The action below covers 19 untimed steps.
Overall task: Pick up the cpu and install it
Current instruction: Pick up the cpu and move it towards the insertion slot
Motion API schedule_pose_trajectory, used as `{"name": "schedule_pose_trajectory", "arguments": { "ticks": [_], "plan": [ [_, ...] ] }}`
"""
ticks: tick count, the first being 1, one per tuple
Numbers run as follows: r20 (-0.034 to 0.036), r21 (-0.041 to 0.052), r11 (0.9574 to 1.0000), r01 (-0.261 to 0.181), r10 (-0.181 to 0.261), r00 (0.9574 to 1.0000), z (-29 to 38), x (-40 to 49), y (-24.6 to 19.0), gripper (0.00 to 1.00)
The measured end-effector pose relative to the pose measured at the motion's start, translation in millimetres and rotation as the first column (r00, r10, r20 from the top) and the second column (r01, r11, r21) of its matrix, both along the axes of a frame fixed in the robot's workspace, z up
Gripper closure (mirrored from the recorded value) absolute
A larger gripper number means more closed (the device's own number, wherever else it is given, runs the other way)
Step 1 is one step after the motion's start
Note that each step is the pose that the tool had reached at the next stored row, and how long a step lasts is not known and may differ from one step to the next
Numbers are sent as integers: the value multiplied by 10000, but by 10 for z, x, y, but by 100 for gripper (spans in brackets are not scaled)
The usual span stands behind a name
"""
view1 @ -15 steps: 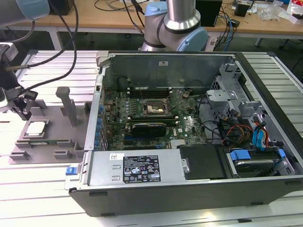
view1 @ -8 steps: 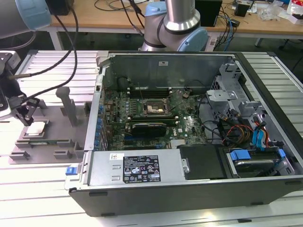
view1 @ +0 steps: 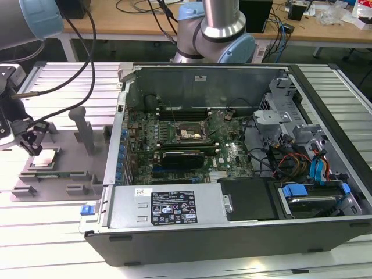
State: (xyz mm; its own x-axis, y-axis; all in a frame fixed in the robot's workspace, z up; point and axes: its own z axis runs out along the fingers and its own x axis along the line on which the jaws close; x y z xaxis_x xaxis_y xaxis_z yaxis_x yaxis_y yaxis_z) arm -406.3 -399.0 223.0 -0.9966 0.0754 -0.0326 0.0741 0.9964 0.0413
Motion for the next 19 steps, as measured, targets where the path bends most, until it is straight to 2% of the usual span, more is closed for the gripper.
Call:
{"name": "schedule_pose_trajectory", "arguments": {
  "ticks": [4, 5, 6, 9, 11, 12, 14, 19],
  "plan": [
    [0, 9, 10000, -1, 1, 10000, 0, 0, 0, 58],
    [1, 11, 10000, 0, 0, 10000, 0, 0, 0, 58],
    [0, 13, 10000, 0, 0, 10000, 0, 0, 0, 46],
    [0, 19, 10000, -1, 1, 10000, 0, 0, 0, 40],
    [0, 24, 10000, 0, 0, 10000, 0, 0, 0, 28],
    [3, 26, 10000, -1, 1, 10000, -9, 0, 0, 28],
    [1, 25, 10000, -50, 50, 10000, -92, 0, 0, 28],
    [-1, 24, 9999, -126, 126, 9999, -149, 14, 0, 28]
  ]
}}
